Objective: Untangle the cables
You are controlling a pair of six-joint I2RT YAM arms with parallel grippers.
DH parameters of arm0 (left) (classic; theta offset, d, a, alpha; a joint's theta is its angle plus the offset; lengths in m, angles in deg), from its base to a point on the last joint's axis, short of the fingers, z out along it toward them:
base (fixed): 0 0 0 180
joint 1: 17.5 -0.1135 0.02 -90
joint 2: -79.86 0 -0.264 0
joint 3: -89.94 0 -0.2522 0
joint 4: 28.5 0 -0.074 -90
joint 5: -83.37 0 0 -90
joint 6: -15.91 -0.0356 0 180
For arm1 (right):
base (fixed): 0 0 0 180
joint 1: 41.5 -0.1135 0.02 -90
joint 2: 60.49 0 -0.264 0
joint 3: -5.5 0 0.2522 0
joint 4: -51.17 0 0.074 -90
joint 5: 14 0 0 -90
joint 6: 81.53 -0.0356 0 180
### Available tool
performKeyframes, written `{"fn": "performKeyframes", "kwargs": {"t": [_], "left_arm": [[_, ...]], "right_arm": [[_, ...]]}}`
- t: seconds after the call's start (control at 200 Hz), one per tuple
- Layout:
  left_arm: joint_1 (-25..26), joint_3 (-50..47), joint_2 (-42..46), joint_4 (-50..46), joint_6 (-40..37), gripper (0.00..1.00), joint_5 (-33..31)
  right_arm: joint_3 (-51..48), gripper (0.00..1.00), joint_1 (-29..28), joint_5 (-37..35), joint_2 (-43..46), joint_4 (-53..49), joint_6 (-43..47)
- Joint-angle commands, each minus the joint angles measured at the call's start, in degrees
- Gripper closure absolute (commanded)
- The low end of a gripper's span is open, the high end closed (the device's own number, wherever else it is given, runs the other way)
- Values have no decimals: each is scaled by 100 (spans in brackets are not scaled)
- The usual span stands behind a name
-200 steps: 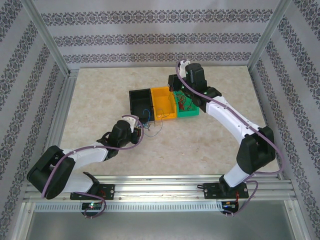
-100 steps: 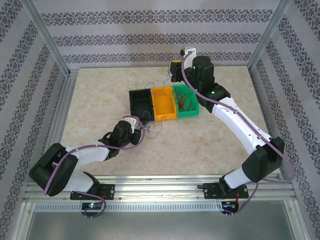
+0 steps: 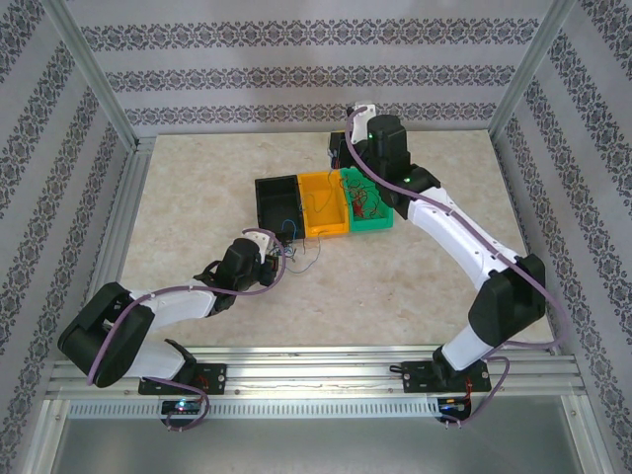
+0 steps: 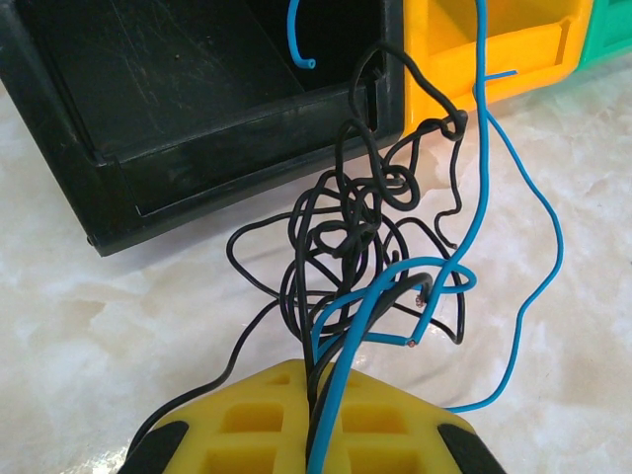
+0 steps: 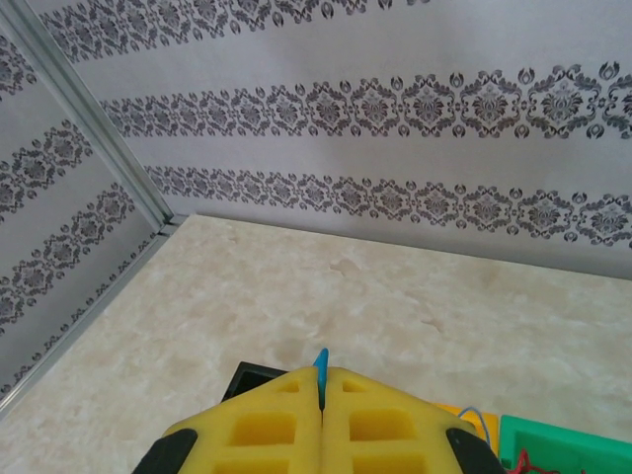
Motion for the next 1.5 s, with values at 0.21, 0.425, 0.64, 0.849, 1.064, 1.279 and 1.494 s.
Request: {"fn": "performKeyframes", "kwargs": {"t": [0.21, 0.425, 0.64, 0.849, 1.064, 1.279, 1.494], "left_arm": [[21, -49, 106, 163, 67, 100, -105], [25, -45, 91, 161, 64, 100, -97], [21, -45, 100, 155, 57, 100, -88], [21, -2, 52, 130, 37, 100, -36], [21, 43, -6, 118, 29, 100, 0], [23, 87, -56, 93, -2, 100, 44], [21, 96, -58, 75, -20, 100, 70]], "right_arm": [[84, 98, 212, 122, -286, 140, -100], [191, 98, 224, 322, -480, 49, -114], [17, 99, 346, -187, -364, 41, -175], [-45, 99, 746, 44, -282, 68, -464], [-3, 99, 722, 296, -400, 19, -423], [59, 98, 427, 843, -592, -34, -264], [-8, 98, 154, 1293, -835, -205, -251]]}}
